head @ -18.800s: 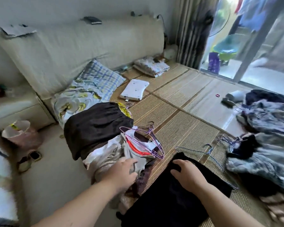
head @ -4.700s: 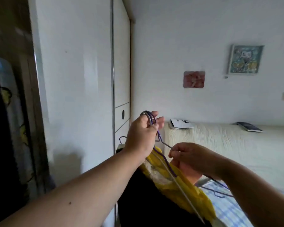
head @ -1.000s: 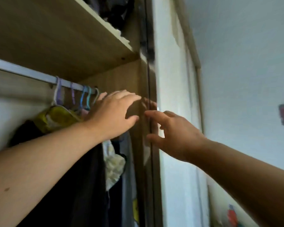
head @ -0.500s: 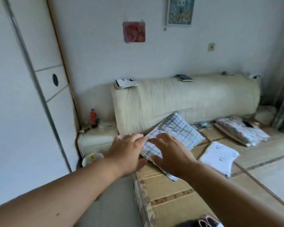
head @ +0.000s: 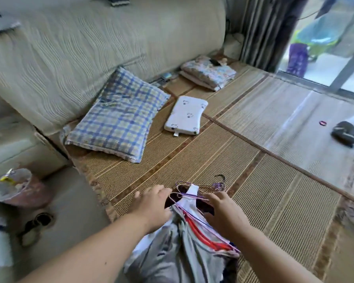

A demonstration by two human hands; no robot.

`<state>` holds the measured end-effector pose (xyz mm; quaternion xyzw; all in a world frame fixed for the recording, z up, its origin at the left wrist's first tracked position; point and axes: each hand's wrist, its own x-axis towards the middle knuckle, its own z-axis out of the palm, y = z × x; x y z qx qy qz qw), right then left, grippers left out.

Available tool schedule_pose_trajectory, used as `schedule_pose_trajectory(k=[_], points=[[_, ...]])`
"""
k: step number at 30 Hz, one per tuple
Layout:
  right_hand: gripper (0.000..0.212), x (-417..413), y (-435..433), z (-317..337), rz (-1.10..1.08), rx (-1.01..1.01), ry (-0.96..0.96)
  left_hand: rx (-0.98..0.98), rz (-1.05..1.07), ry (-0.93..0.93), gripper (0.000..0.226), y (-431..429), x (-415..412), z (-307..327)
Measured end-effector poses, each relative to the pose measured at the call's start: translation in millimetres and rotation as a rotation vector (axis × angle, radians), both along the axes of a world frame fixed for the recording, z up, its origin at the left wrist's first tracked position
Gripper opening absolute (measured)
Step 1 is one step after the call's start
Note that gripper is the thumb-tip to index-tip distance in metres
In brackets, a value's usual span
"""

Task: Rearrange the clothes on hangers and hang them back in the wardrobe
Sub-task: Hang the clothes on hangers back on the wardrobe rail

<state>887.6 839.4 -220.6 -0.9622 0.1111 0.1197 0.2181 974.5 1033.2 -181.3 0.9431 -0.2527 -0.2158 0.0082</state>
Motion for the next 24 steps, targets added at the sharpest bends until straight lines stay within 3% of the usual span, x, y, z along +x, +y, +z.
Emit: schedule_pose_trajectory(k=[11,18,22,24], points=[[0.073,-20.6,-90.7,-203.8,-0.425,0.138,0.295,0.130,-0.197,0.151,0.053,-87.2,25.1,-195.7],[0.066,1.3,-111.2,-301.6,-0.435,0.122,0.244,0.184,-0.258,0.227,0.058,-100.1,32.0,-297.5],[0.068,28.4,-116.8,-328.1,-0.468,0.162,0.320,0.210,-0.237,0.251,0.060,-97.6,38.7,-324.7],[0.056,40.0,-120.3,-333.4,-0.475,0.074,0.370,0.214,-0.237,0.247,0.059,-97.2,43.1,-331.8]])
